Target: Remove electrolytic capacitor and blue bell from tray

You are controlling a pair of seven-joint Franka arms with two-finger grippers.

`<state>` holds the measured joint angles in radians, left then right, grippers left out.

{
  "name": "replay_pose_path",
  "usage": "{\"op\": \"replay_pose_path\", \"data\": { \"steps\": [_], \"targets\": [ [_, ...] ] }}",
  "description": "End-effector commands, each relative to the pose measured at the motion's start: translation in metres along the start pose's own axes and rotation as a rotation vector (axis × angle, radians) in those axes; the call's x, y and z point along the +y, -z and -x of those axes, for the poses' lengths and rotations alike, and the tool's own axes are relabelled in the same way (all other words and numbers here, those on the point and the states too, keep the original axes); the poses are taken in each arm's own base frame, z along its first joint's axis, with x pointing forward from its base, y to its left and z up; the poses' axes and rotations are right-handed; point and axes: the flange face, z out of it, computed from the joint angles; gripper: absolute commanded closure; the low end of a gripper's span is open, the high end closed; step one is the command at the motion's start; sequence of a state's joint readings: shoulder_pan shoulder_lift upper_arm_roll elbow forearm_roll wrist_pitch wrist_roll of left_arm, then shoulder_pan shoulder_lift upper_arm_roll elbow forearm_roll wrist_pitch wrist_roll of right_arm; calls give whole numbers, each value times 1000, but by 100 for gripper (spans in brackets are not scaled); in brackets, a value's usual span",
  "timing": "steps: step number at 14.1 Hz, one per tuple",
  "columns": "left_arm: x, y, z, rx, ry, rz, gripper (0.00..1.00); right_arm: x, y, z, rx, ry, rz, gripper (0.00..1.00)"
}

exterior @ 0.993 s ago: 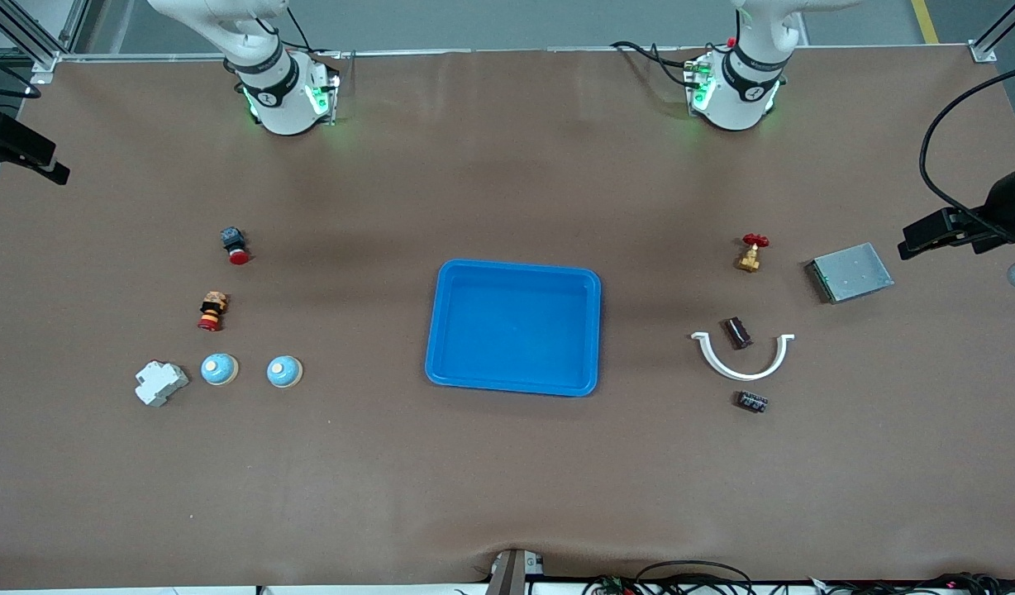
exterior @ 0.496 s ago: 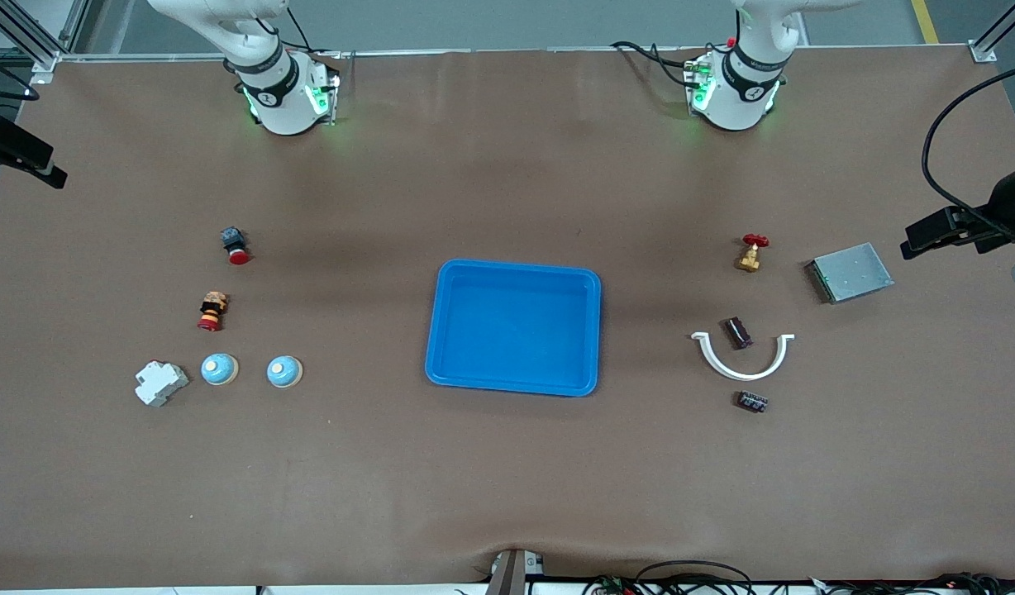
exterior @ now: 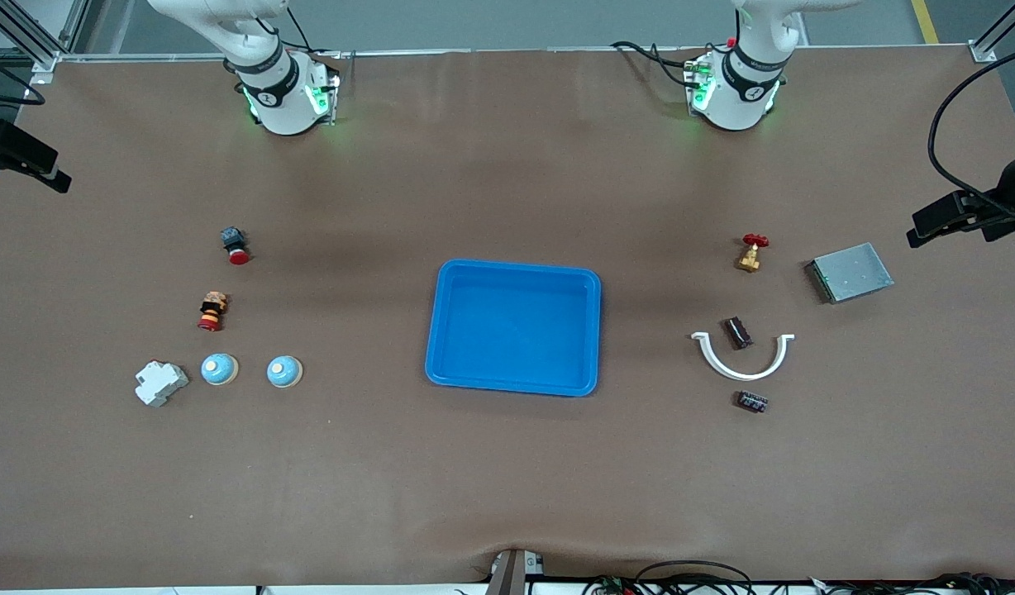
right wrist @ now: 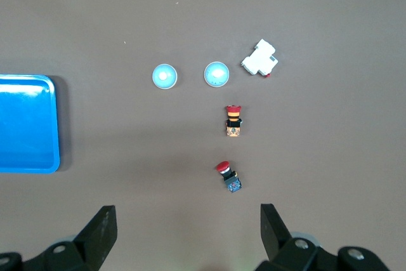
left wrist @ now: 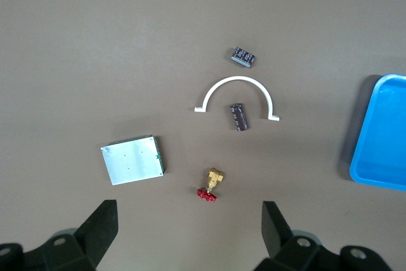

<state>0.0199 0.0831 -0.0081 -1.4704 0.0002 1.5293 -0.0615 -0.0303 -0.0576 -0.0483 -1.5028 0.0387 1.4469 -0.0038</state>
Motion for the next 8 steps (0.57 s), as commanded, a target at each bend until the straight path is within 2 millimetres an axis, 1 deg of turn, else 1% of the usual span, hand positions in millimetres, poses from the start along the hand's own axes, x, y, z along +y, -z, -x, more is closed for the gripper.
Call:
{"op": "replay_pose_path", "data": {
  "steps": [1,5,8],
  "targets": [
    [-5,3,6,1,-11,6,0,-2,2,2,15,-5,25,0],
    [-6,3,5,-1,-8,14,0,-1,4,3,16,6,76,0],
    [-9,3,5,1,-3,14,0,0,3,4,7,-6,63,0]
  ]
}}
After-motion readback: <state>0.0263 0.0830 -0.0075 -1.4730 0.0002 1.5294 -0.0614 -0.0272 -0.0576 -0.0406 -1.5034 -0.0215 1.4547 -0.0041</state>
